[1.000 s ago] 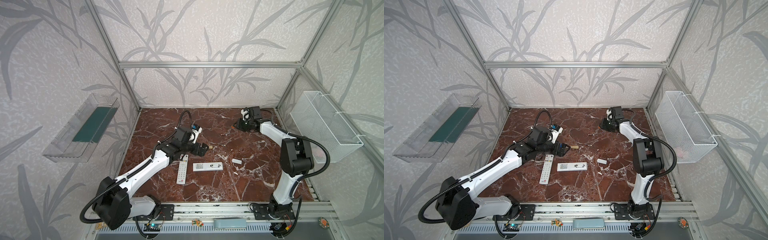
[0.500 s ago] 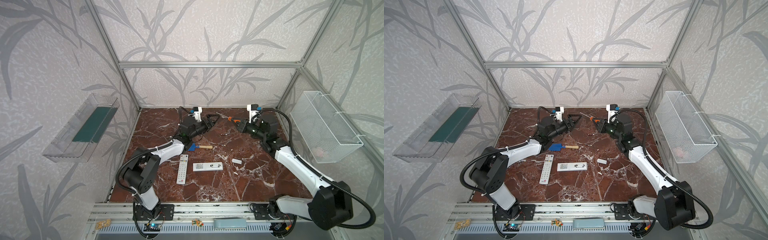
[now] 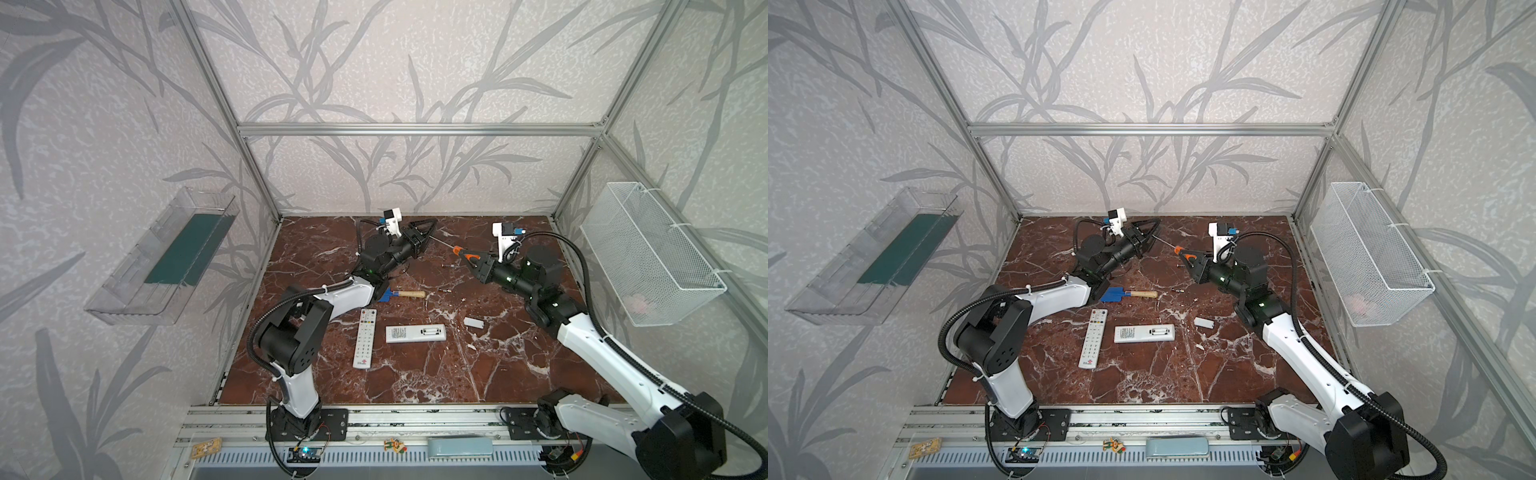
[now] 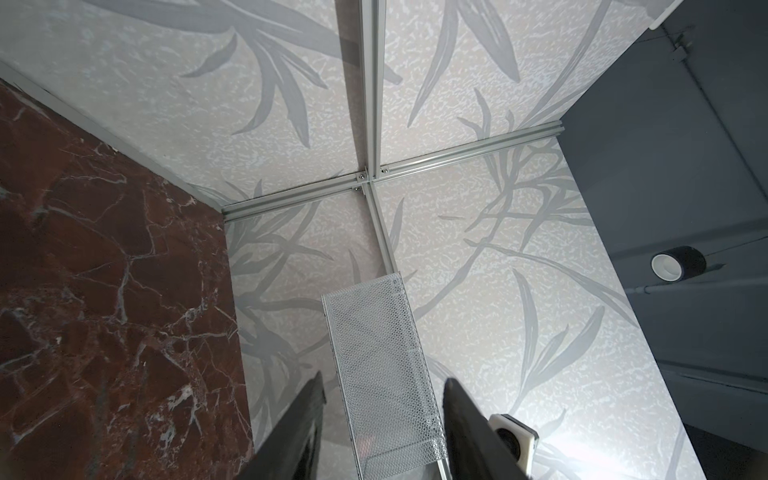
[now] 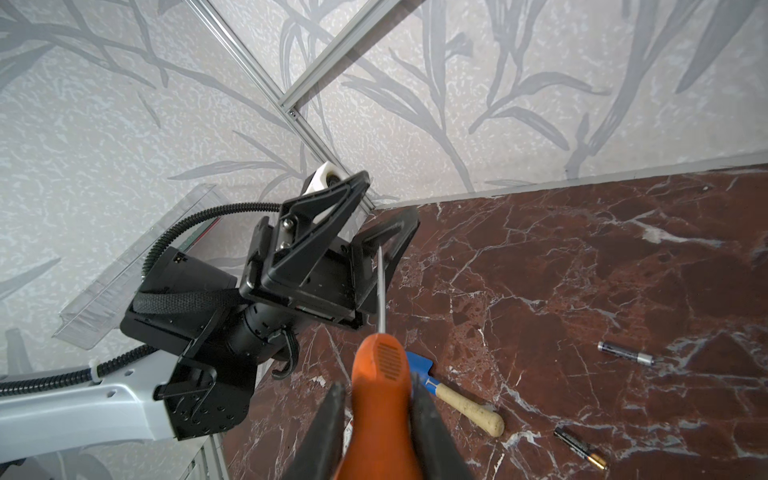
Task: Unload the batteries from the remote control
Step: 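Release the remote with the left gripper and raise both arms away from the table, then lower the orange screwdriver with the right gripper while the left moves toward the TV remote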
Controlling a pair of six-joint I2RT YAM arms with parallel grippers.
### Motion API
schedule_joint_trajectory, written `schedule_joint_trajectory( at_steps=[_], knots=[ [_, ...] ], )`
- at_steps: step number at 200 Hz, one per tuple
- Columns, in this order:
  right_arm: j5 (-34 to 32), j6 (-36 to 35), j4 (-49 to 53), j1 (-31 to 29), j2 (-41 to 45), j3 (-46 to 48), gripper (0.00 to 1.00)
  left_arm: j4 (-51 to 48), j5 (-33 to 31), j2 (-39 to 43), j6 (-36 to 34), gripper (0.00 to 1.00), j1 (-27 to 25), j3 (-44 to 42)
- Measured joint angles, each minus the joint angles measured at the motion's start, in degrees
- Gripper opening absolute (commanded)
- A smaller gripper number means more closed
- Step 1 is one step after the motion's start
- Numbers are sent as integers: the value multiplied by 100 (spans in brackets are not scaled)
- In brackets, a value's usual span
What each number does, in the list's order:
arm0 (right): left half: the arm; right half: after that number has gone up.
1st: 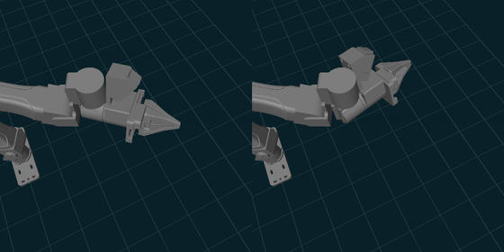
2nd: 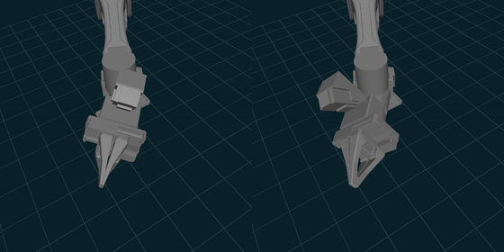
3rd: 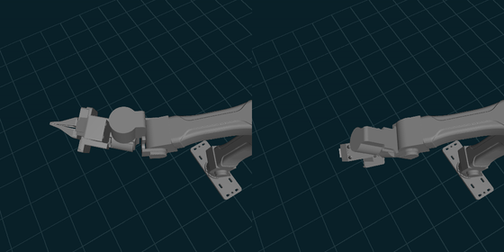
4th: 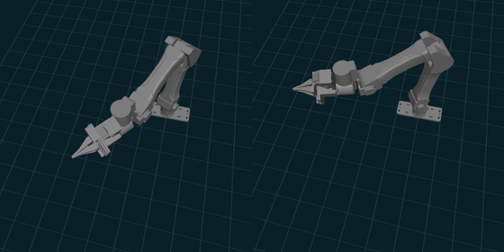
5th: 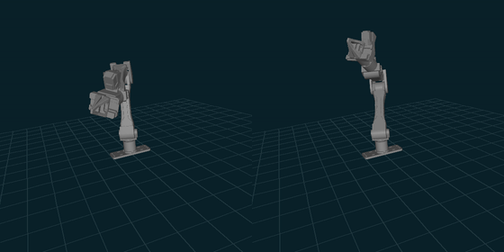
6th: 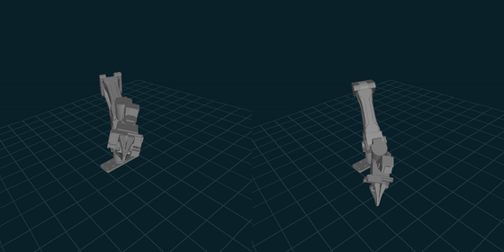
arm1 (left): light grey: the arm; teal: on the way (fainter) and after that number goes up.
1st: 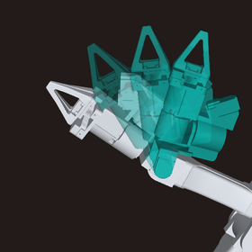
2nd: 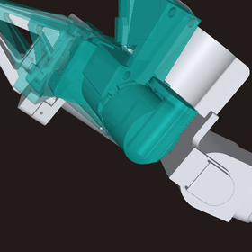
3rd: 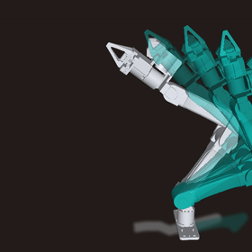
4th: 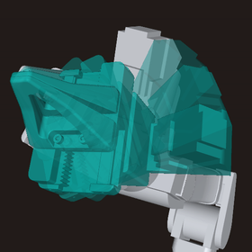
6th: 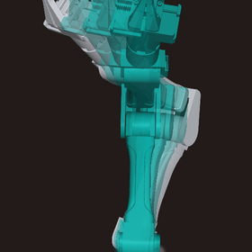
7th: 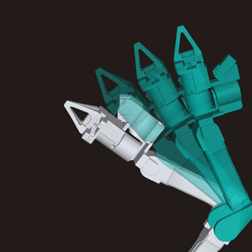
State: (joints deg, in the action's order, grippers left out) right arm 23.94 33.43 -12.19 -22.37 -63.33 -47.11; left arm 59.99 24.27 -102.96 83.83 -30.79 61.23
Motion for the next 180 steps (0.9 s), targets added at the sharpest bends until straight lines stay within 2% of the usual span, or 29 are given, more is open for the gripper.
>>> schedule_joint_trajectory(
  at_steps=[25,60,74,84,113,137,150,180],
  knots=[
    [-28,4,-63,-9,0,7,0,2,11,-2,109,34,-33,0],
    [-24,42,-179,-37,7,15,2,-33,13,-4,212,8,-39,0],
    [-24,59,-188,-46,31,33,12,-26,31,-15,280,2,-31,0],
    [-7,63,-162,-46,57,74,22,7,46,-15,380,0,-28,2],
    [-153,57,223,-55,216,140,68,17,170,-20,382,0,-2,2],
    [-269,-129,1099,42,509,81,91,-236,527,-9,138,0,70,2],
    [-256,-297,1799,144,682,-81,100,-629,859,55,-118,0,142,2],
    [-20,-737,3377,625,922,-579,99,-1993,1600,385,-1040,0,404,13]
  ],
)
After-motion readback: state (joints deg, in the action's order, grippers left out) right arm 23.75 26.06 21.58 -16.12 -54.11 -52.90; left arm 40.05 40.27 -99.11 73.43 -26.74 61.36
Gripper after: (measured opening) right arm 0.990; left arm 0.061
